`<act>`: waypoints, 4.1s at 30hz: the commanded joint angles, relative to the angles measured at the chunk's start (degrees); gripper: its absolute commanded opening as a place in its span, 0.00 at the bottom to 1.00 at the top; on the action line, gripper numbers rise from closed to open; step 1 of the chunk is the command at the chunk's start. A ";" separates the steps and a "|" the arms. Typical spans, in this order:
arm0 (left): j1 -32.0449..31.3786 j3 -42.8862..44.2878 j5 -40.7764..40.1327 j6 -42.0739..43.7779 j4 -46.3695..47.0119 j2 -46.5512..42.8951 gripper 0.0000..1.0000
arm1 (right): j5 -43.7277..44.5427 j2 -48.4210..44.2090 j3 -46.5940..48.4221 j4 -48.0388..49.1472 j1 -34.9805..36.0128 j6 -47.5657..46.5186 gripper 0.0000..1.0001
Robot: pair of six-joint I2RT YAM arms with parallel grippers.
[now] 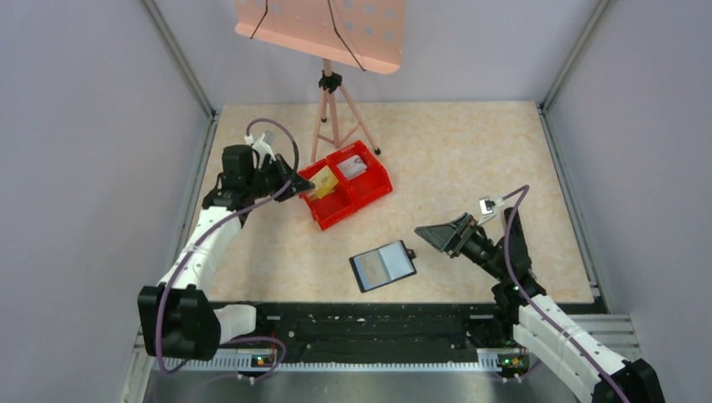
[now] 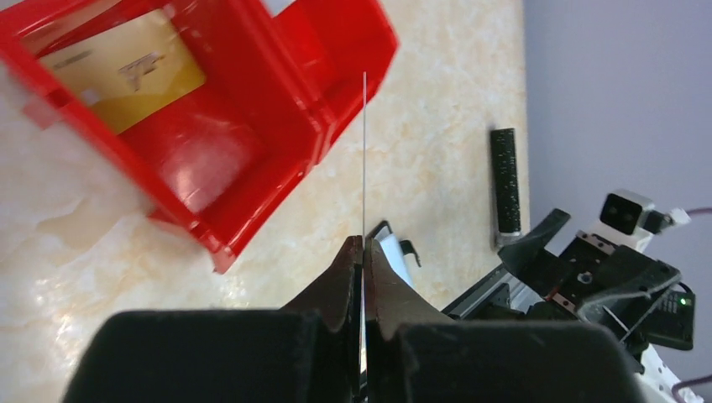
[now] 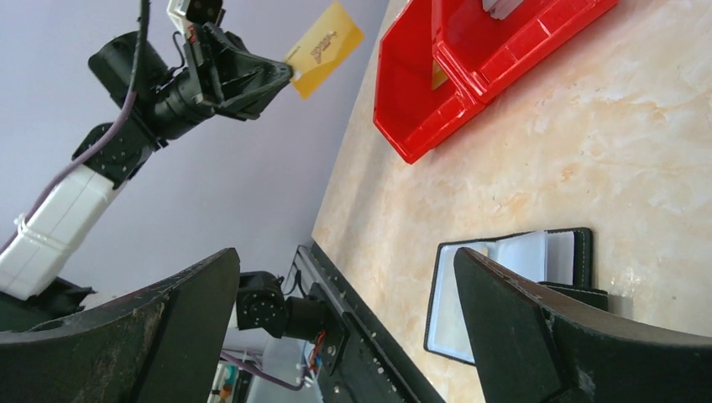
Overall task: Take the credit cards out of the card holder
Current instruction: Place the credit card in the storage box, then remove the credit card from the card holder.
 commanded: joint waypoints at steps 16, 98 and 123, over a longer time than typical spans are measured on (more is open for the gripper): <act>3.25 26.07 -8.00 8.84 -25.72 27.28 0.00 | -2.57 1.14 3.09 2.45 0.52 -0.79 0.98; 1.51 38.76 -12.48 5.71 -25.99 36.16 0.23 | 1.32 -1.62 10.43 -20.99 0.51 -6.93 0.99; -19.32 0.25 -13.26 7.06 -14.05 -5.96 0.35 | 16.21 12.31 18.93 -33.76 17.41 -13.46 0.78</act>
